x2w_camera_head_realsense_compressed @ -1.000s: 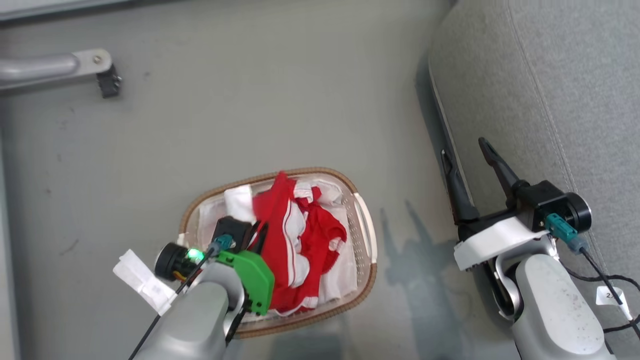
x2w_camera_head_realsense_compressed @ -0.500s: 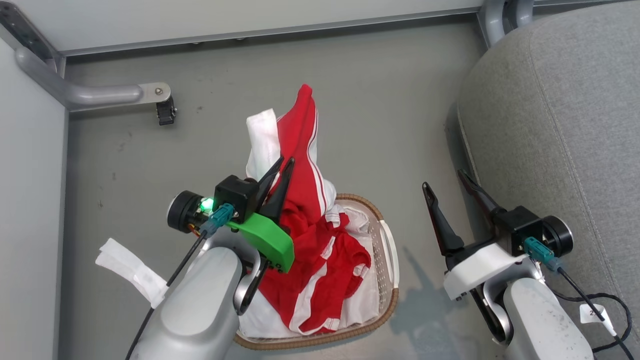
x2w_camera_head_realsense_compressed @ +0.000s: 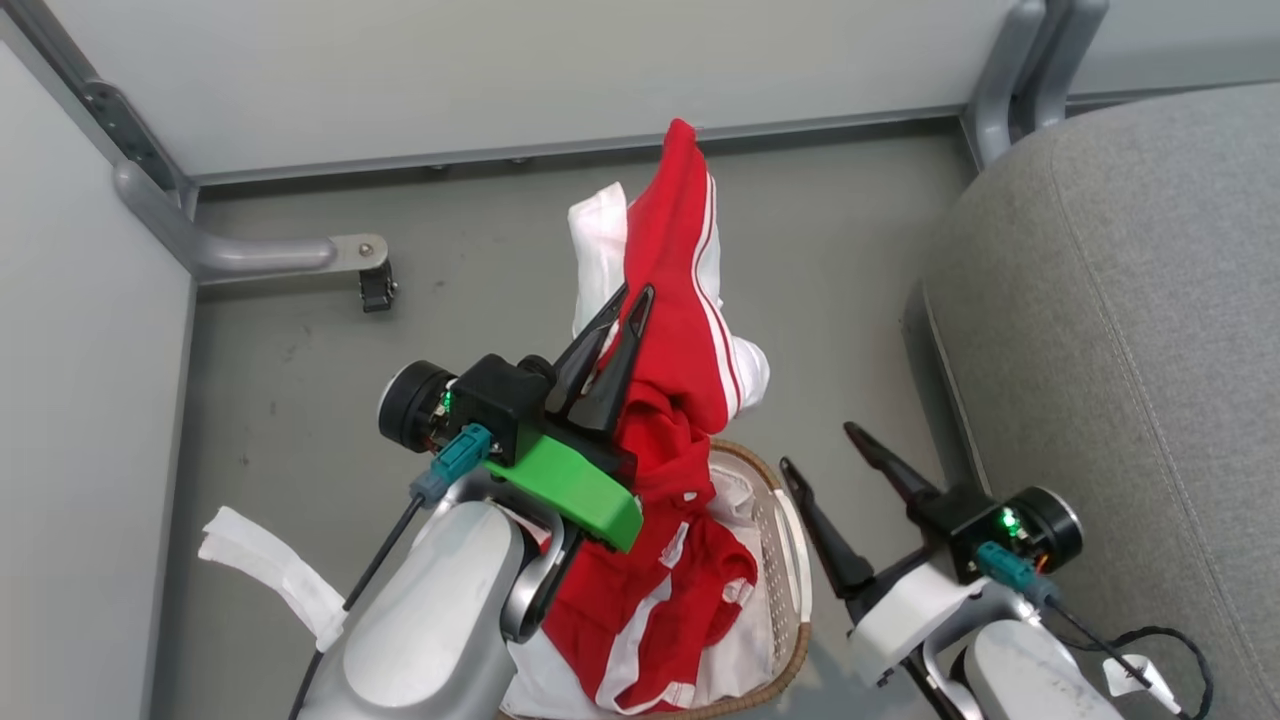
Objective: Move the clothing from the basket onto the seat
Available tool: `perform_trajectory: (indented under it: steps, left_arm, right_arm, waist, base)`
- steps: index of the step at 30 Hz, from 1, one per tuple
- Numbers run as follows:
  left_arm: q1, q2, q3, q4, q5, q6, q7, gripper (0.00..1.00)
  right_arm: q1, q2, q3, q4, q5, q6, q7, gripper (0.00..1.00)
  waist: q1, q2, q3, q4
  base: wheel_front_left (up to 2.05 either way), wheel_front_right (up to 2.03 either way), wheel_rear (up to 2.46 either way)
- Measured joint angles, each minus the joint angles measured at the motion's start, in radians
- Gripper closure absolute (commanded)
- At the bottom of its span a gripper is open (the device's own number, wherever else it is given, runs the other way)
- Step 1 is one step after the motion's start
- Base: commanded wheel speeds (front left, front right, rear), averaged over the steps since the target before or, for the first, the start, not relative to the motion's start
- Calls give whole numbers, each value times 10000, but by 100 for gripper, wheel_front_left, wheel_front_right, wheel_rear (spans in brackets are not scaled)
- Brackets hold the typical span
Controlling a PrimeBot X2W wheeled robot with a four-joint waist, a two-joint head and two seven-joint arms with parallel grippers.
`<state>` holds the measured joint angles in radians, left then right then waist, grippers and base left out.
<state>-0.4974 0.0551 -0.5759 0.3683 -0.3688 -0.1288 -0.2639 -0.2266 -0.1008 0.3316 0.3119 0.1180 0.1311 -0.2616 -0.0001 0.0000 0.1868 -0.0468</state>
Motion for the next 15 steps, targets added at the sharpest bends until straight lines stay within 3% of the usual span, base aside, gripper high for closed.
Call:
perform_trajectory:
  steps: [8, 15]
  left_arm:
    - [218, -25, -293, -203, -184, 0, 0, 100]
    - [421, -44, -976, -405, -755, 0, 0, 100]
  right_arm:
    - [-51, -178, 1327, -961, -428, 0, 0, 0]
    - [-411, 65, 1695, -1064, -631, 0, -2, 0]
  waist:
    - [0, 0, -474, 316]
    - [0, 0, -727, 740]
  base:
    - [0, 0, 0]
    - [0, 0, 0]
